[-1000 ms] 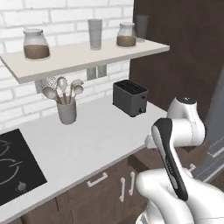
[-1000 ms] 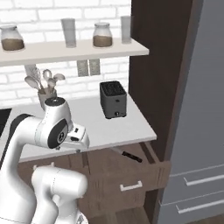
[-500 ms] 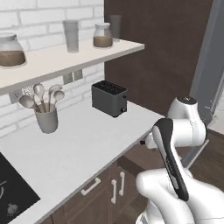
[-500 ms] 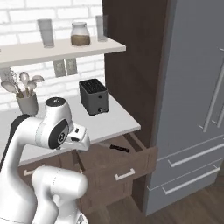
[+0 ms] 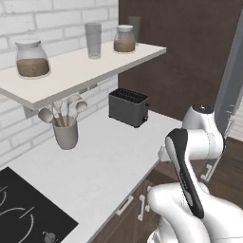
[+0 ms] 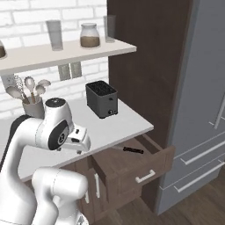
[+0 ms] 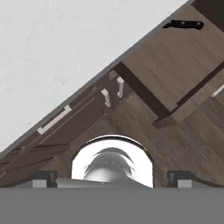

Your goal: Pick up the knife from the drawer and place it on the cutting board. Then place the meat from the plate to the cutting board.

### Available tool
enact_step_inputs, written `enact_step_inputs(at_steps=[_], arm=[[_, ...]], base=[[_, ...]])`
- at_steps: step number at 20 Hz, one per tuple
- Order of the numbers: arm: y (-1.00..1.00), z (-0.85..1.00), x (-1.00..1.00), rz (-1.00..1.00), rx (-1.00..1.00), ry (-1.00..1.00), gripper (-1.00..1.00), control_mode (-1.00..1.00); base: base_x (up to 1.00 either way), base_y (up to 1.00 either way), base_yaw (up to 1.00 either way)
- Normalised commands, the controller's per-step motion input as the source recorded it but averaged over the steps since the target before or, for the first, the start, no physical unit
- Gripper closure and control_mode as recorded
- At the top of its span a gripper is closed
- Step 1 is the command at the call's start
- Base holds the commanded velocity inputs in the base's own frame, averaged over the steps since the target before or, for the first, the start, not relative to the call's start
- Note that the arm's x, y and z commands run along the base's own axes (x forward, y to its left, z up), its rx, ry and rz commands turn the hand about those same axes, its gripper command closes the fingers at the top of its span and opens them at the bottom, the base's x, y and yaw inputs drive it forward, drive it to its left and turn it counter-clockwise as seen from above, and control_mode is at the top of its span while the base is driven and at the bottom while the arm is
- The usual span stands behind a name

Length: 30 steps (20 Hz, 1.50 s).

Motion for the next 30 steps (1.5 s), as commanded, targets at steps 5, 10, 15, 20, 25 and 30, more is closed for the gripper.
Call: enact_step_inputs(at_steps=[5,10,15,20,25,30], arm=[[-0.11,-0.02,0.24,0.0,0.0,0.0,-1.0,-1.0],[-0.51,-0.07,0.13,0.0,0.01,0.0,-1.0,-1.0],[-0.74,-0.15,0.04,0.01,0.04,0.0,-1.0,-1.0],[-0.69,-0.22,0.2,0.05,0.02,0.0,-1.0,-1.0],[-0.33,-0.29,0.59,0.23,0.0,0.0,-1.0,-1.0],[-0.32,-0.24,0.71,0.34,0.0,0.06,-1.0,-1.0]], base=[[0.0,0.0,0.0],[0.0,0.0,0.0],[0.0,0.0,0.0],[0.0,0.0,0.0],[0.0,0.0,0.0],[0.0,0.0,0.0]])
